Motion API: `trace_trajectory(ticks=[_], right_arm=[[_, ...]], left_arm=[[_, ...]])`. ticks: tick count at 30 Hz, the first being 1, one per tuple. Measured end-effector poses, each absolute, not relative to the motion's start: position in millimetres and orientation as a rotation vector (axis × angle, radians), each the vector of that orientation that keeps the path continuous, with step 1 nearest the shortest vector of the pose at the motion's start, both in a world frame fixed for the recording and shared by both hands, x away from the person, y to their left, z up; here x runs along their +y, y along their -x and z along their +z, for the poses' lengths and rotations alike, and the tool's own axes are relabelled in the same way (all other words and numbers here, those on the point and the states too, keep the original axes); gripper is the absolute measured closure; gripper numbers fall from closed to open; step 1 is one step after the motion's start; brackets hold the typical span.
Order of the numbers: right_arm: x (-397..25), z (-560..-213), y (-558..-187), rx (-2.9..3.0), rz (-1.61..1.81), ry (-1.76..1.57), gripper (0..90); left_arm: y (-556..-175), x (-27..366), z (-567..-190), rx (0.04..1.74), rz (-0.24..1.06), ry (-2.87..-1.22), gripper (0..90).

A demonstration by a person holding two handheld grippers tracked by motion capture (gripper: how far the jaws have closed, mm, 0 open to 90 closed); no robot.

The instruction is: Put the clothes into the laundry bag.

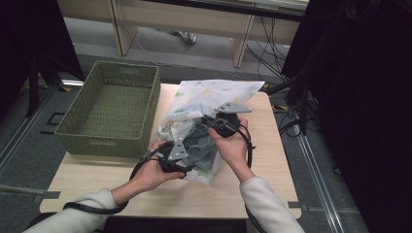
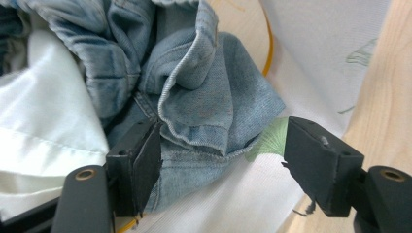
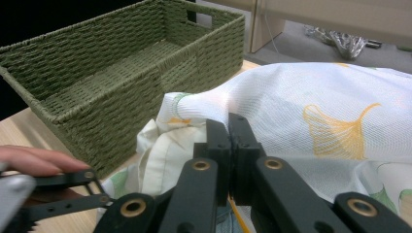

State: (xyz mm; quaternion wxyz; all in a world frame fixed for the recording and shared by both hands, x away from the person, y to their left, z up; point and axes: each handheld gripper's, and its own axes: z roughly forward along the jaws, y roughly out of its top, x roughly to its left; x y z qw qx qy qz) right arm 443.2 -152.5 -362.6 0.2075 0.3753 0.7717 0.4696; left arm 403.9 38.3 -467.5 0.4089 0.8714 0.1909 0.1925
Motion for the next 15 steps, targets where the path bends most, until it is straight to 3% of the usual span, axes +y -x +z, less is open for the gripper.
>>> trace_trajectory(ticks=[10,15], right_arm=[[-153,-363,-443,2.152,1.310,-1.052,90.0],[-153,-362,-444,2.151,1.313,-1.043,90.0]], left_arm=[[-428,18,-486,0.561,0.487,-2.246,30.2],[-433,12,-493,0.610,0.468,-2.248,36.5]])
